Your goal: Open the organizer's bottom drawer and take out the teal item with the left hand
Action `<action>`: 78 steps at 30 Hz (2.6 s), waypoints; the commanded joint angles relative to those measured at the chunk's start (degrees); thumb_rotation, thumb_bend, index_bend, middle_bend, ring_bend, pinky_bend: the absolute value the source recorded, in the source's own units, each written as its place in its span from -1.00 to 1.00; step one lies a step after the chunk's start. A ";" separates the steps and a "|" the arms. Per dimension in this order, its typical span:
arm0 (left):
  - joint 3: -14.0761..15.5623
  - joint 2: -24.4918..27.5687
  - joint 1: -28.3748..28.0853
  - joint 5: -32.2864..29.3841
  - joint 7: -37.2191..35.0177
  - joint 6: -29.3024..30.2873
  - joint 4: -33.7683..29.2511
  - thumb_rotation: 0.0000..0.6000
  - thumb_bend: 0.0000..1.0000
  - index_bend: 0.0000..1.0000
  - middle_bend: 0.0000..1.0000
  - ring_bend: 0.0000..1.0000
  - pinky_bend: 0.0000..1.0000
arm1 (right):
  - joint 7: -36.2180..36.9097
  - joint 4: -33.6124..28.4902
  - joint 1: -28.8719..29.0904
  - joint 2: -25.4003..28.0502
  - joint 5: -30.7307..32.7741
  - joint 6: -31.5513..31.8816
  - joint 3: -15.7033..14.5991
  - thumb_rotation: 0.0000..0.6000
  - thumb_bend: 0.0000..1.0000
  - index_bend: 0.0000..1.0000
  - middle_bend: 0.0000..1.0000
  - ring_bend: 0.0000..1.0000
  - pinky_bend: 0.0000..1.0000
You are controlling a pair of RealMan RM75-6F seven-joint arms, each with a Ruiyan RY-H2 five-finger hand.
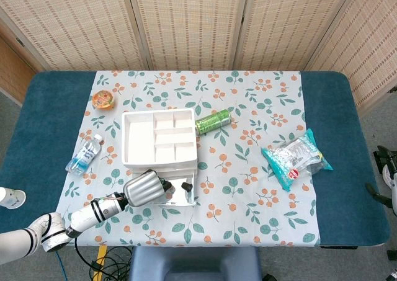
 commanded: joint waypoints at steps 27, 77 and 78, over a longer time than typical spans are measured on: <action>-0.57 1.95 2.44 -0.22 -2.57 6.68 -3.82 1.00 -0.52 0.06 0.90 0.97 1.00 | 0.52 0.16 -0.38 0.03 -0.33 0.69 0.07 1.00 -0.59 -0.77 -0.42 -0.43 -0.51; 0.26 8.61 25.71 -18.64 -0.65 15.76 -12.03 1.00 -0.52 0.03 0.90 0.96 1.00 | 3.09 -1.41 5.02 2.04 -9.63 -7.16 -5.30 1.00 -0.57 -0.77 -0.46 -0.51 -0.50; 0.28 8.23 25.86 -18.98 -0.84 15.40 -11.57 1.00 -0.52 0.02 0.90 0.96 1.00 | 3.03 -1.42 5.08 2.04 -9.72 -7.22 -5.37 1.00 -0.57 -0.77 -0.46 -0.51 -0.50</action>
